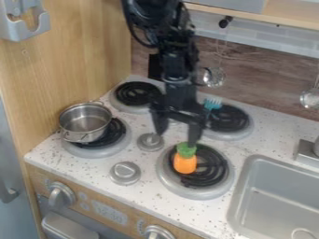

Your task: Put the yellow object into the silver dish on the left lower burner of the cooker

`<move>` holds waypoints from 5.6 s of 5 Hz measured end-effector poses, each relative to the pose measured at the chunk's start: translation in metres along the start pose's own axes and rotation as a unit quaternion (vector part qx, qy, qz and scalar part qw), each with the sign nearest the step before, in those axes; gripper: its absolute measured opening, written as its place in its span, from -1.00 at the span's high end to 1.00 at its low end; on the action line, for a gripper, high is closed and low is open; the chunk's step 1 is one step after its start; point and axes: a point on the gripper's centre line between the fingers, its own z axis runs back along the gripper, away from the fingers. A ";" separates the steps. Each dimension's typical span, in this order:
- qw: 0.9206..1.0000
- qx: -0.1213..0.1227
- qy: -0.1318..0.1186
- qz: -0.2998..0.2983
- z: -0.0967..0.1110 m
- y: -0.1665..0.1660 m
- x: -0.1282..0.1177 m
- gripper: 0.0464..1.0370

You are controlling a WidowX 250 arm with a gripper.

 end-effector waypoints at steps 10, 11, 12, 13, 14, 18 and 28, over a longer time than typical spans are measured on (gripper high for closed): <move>0.997 -0.002 0.010 -0.079 0.019 -0.019 0.034 -0.40; 0.997 0.005 0.036 -0.067 -0.003 -0.013 0.040 -0.93; 0.997 0.004 0.047 -0.060 -0.016 -0.008 0.045 -0.95; 0.996 0.005 0.071 -0.058 -0.030 -0.005 0.042 -0.93; 0.994 0.008 0.086 -0.060 -0.038 -0.003 0.041 -0.92; 0.992 0.008 0.107 -0.071 -0.043 -0.002 0.037 -0.09; 0.985 0.040 0.006 0.170 -0.003 0.198 -0.029 -0.24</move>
